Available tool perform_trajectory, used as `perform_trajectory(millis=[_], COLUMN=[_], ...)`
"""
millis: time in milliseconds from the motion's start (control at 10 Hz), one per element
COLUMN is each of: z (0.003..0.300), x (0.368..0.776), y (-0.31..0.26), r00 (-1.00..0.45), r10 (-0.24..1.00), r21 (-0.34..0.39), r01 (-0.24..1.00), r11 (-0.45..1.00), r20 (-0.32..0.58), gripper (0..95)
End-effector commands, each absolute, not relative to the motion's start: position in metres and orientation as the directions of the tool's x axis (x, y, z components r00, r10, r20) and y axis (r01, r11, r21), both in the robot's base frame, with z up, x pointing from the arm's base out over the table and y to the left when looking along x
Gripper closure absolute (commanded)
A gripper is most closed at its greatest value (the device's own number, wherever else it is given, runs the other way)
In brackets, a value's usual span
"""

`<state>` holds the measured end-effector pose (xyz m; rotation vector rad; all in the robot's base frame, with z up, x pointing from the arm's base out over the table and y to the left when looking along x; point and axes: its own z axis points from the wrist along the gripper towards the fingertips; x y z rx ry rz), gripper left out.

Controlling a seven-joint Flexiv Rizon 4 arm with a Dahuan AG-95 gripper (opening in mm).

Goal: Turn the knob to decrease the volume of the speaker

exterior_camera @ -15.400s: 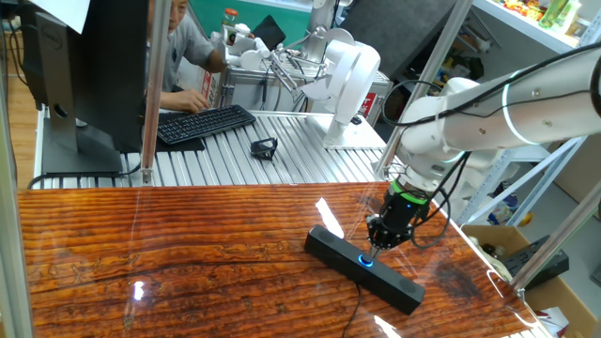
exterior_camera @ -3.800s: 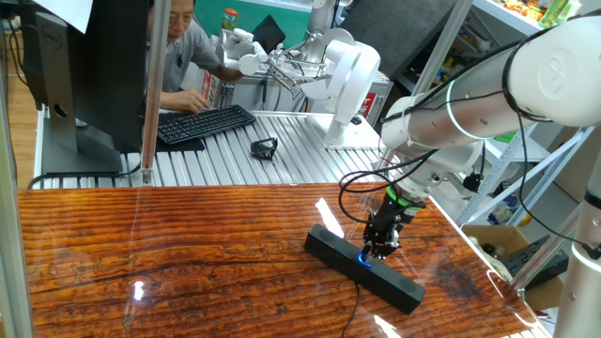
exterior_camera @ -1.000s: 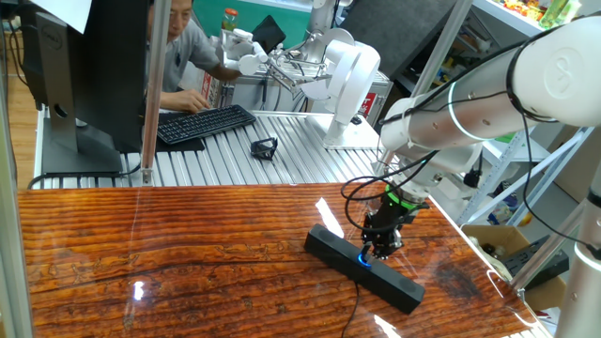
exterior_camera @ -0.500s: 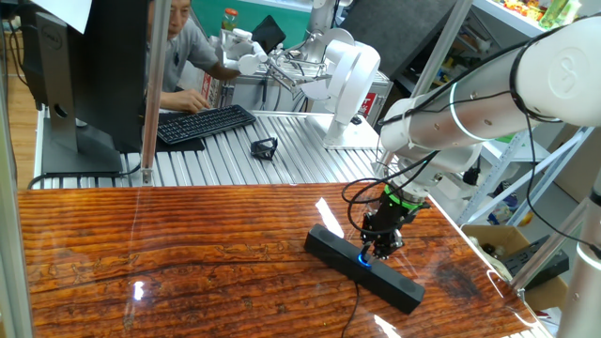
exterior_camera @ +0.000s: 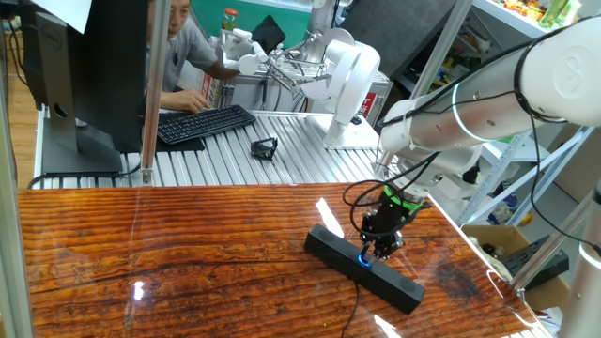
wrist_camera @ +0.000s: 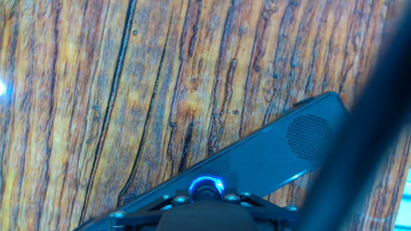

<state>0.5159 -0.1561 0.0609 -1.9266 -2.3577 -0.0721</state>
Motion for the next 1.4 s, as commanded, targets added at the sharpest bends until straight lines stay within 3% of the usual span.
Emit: perform_trajectory(millis=[100, 1400], z=[0.0605, 0.061], x=[0.5165, 0.5164], y=[-0.156, -0.1551], r00=[-0.227, -0.418], r10=[0.968, 0.901], r21=[-0.021, -0.007], r01=[0.973, 0.907], r11=[0.231, 0.422], r20=[0.105, 0.113], gripper=[95.0, 95.0])
